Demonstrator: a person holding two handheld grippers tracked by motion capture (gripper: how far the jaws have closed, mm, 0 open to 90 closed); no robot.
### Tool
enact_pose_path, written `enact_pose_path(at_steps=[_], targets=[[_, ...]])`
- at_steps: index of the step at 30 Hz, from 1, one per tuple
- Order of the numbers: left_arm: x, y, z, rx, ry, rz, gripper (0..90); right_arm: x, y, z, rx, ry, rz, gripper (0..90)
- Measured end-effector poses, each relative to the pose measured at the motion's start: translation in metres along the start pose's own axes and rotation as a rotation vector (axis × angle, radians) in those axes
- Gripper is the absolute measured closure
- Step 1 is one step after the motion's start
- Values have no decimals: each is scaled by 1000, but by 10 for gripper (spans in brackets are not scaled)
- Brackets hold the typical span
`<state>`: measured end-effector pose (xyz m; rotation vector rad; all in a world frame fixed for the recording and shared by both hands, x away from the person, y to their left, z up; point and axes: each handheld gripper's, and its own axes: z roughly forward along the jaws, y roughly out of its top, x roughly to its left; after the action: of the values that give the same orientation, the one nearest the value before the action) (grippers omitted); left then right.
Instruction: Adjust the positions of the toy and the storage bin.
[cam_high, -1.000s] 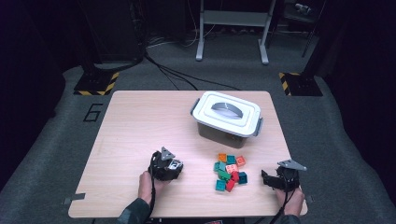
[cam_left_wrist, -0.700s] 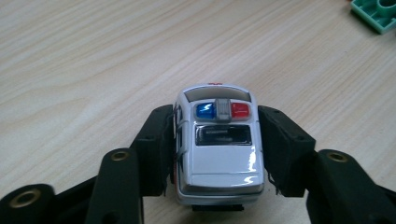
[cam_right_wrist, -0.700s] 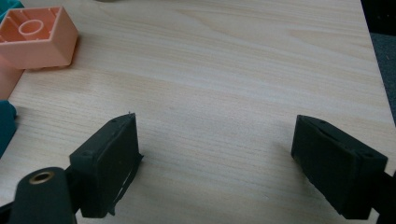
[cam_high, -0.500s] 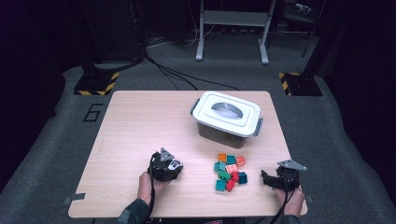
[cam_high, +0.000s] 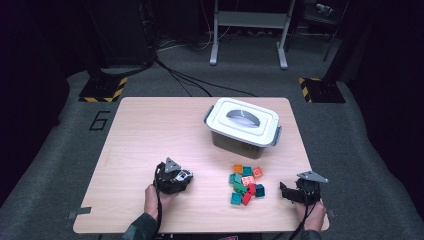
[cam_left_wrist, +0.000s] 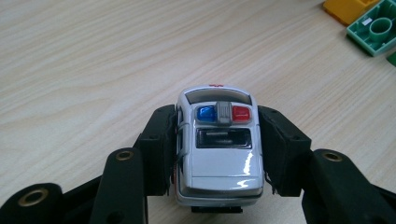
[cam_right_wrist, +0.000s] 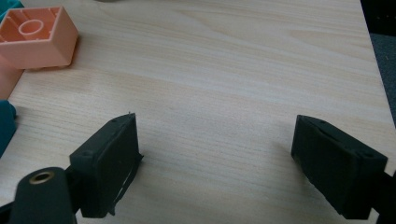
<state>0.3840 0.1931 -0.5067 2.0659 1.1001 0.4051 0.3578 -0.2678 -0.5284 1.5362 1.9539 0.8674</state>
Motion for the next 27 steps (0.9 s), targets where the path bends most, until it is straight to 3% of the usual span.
enact_pose_path(at_steps=[8,13,27], targets=[[13,3,-15,-22,15,-32,502,0,0,0,-4,-2,2,142],[26,5,-28,-41,53,-43,502,0,0,0,-4,-2,3,142],[79,-8,-60,-55,165,-118,501,0,0,0,-3,-1,5,142]])
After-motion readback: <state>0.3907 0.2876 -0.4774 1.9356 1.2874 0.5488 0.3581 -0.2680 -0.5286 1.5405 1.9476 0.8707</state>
